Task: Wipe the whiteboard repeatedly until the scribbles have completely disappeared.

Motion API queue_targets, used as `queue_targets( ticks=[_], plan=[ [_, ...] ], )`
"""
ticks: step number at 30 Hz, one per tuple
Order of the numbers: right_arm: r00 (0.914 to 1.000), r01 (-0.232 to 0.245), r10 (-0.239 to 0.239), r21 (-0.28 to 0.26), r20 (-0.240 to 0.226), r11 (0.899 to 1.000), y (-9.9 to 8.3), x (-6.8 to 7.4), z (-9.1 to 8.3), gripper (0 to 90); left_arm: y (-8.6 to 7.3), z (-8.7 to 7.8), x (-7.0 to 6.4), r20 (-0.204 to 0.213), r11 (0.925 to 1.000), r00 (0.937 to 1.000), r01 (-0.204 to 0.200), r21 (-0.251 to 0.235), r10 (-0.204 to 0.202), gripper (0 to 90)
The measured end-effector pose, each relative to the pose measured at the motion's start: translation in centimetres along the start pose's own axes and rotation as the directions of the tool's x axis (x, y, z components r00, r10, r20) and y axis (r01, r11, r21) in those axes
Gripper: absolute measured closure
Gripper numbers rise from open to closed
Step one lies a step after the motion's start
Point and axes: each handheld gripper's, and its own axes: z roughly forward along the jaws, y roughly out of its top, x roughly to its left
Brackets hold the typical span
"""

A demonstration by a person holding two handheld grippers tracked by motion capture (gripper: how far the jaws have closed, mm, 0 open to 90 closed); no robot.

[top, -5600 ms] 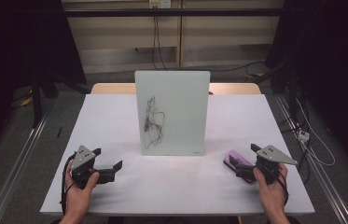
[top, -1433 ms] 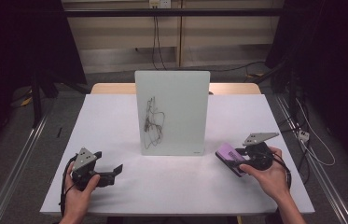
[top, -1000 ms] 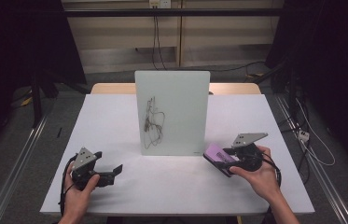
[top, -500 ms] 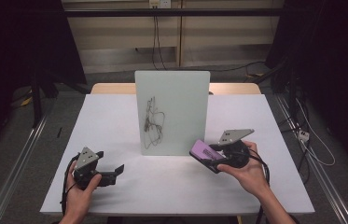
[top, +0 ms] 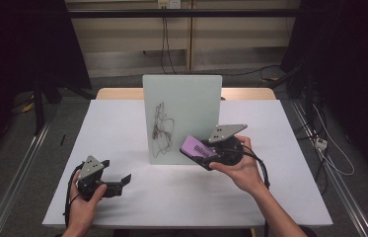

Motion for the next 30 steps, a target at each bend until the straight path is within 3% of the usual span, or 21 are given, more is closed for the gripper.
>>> queue_targets(
  ticks=[8,15,22,30],
  plan=[
    [0.9991,0.041,-0.041,-0.015,0.013,0.999,2.4,0.0,0.9,41.6,0.0,0.0,0.0,0.004,1.0,1.0,-0.001,0.001,0.001,4.6],
    [0.994,0.106,-0.105,-0.032,0.031,0.994,4.9,0.3,2.1,41.6,0.0,0.1,0.0,0.012,1.0,0.9999,-0.001,0.005,0.001,4.6],
    [0.993,0.117,-0.116,-0.055,0.02,0.992,6.2,0.0,2.6,41.6,0.0,0.1,0.0,0.015,1.0,0.9999,-0.002,0.007,0.002,4.8],
    [0.9904,0.133,-0.13,-0.077,0.048,0.988,8.3,-0.5,2.9,41.6,0.0,0.1,0.0,0.017,0.9999,0.9998,-0.006,0.009,0.006,4.8]
  ],
)
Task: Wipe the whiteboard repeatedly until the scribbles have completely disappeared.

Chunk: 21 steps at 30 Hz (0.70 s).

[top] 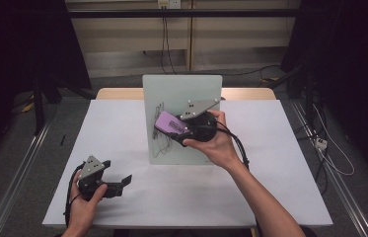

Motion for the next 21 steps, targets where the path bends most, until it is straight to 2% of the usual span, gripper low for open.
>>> queue_targets(
  ticks=[5,9,21],
  plan=[
    [0.9996,0.019,-0.019,-0.013,0.023,1.0,1.3,-0.3,0.2,41.6,0.0,-0.1,0.1,-0.003,1.0,1.0,0.006,-0.001,-0.006,4.8],
    [0.9991,0.027,-0.027,-0.004,0.032,1.0,1.9,-0.4,0.7,41.6,0.0,-0.1,0.1,0.0,1.0,1.0,0.003,-0.003,-0.003,4.8],
    [0.9962,0.046,-0.046,-0.002,0.074,0.999,2.8,-1.0,0.8,41.6,0.0,-0.2,0.2,-0.006,1.0,1.0,0.005,-0.001,-0.005,4.8]
  ],
)
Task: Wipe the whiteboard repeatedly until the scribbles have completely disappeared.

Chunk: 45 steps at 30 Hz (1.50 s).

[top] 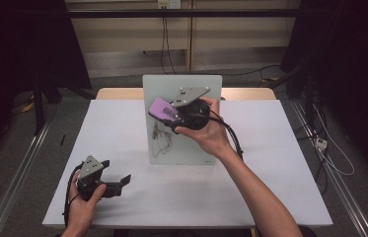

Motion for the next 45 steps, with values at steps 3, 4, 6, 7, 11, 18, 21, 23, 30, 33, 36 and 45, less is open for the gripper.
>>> queue_targets(
  ticks=[3,4,6,7,11,18,21,23,30,33,36,45],
  plan=[
    [1.0,-0.001,0.001,-0.007,0.004,1.0,0.2,-0.1,0.0,41.6,0.0,0.0,0.0,0.004,1.0,1.0,-0.001,-0.003,0.001,4.8],
    [1.0,0.001,-0.001,-0.009,0.009,1.0,0.3,-0.1,0.0,41.6,0.0,0.0,-0.1,0.001,1.0,1.0,0.001,-0.002,-0.001,4.8],
    [0.9999,0.007,-0.007,-0.008,0.015,1.0,0.5,-0.2,0.1,41.6,0.0,0.0,0.0,0.003,1.0,1.0,-0.004,0.003,0.004,4.8],
    [0.9997,0.012,-0.012,-0.005,0.02,1.0,0.6,-0.3,0.1,41.6,0.0,0.0,0.0,0.003,1.0,1.0,-0.003,0.003,0.003,4.8],
    [0.9994,0.017,-0.017,0.002,0.03,1.0,0.7,-0.5,0.3,41.6,-0.1,0.0,0.0,0.005,1.0,1.0,-0.002,0.007,0.002,4.8],
    [0.9981,0.041,-0.042,0.015,0.045,0.999,0.8,-0.3,0.5,41.7,-0.1,0.0,0.0,0.005,1.0,1.0,0.001,0.006,-0.001,4.8],
    [0.9978,0.046,-0.046,0.016,0.047,0.999,0.8,-0.3,0.5,41.7,-0.1,0.1,0.0,0.005,0.9999,1.0,0.009,0.006,-0.009,4.8],
    [0.9976,0.047,-0.047,0.016,0.05,0.999,0.8,-0.2,0.6,41.7,-0.1,0.1,0.0,0.006,1.0,1.0,0.004,0.008,-0.004,4.8],
    [0.9957,0.063,-0.065,0.024,0.066,0.998,0.7,0.0,0.7,41.8,-0.1,0.0,0.0,0.004,1.0,1.0,0.001,0.008,-0.001,4.8],
    [0.9957,0.06,-0.062,0.025,0.069,0.998,0.7,0.1,0.8,41.7,-0.1,0.0,0.0,0.005,1.0,1.0,0.001,0.007,-0.001,4.8],
    [0.9956,0.065,-0.067,0.029,0.065,0.997,0.6,0.1,0.9,41.7,-0.1,-0.1,0.0,0.003,1.0,1.0,0.003,0.007,-0.003,4.8],
    [0.9966,0.06,-0.061,0.033,0.055,0.998,0.1,0.4,1.2,41.7,-0.1,0.0,0.0,0.005,1.0,1.0,-0.002,0.009,0.002,4.8]
  ],
)
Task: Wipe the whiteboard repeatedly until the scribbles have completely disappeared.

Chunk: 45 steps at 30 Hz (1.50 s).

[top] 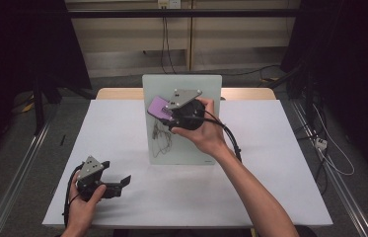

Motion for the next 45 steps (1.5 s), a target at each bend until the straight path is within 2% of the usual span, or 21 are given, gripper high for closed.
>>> queue_targets(
  ticks=[8,11,17,21,31,38,40,45],
  plan=[
    [1.0,-0.001,0.001,0.006,-0.008,1.0,-0.5,0.7,0.5,41.7,0.0,0.0,0.0,0.0,1.0,1.0,0.002,-0.002,-0.002,4.8],
    [0.9998,0.018,-0.018,0.022,-0.002,1.0,-0.7,1.2,0.8,41.7,0.0,0.0,0.0,0.001,1.0,1.0,0.002,-0.001,-0.002,4.8],
    [0.9999,0.009,-0.009,0.024,-0.013,1.0,-1.1,1.7,1.2,41.7,0.0,-0.1,0.0,0.001,1.0,1.0,0.002,-0.003,-0.002,4.8],
    [0.9995,0.024,-0.024,0.036,-0.019,0.999,-1.3,2.0,1.5,41.7,0.0,-0.1,0.0,0.003,1.0,1.0,-0.001,-0.001,0.001,4.8],
    [0.9989,0.005,-0.003,0.051,-0.047,0.999,-1.9,2.6,2.0,41.7,0.0,-0.2,0.0,0.001,1.0,1.0,0.002,-0.009,-0.002,4.8],
    [0.9989,0.018,-0.016,0.053,-0.044,0.998,-1.6,2.4,2.0,41.6,0.0,-0.2,0.1,0.002,1.0,1.0,-0.003,-0.004,0.003,4.8],
    [0.9993,0.009,-0.007,0.043,-0.037,0.999,-1.3,2.1,1.8,41.7,0.0,-0.2,0.1,0.001,1.0,1.0,-0.004,-0.002,0.004,4.8],
    [0.9999,-0.003,0.002,0.013,0.017,1.0,0.1,0.9,0.8,41.6,0.0,-0.2,0.1,0.0,1.0,1.0,0.002,-0.006,-0.002,4.8]
  ],
)
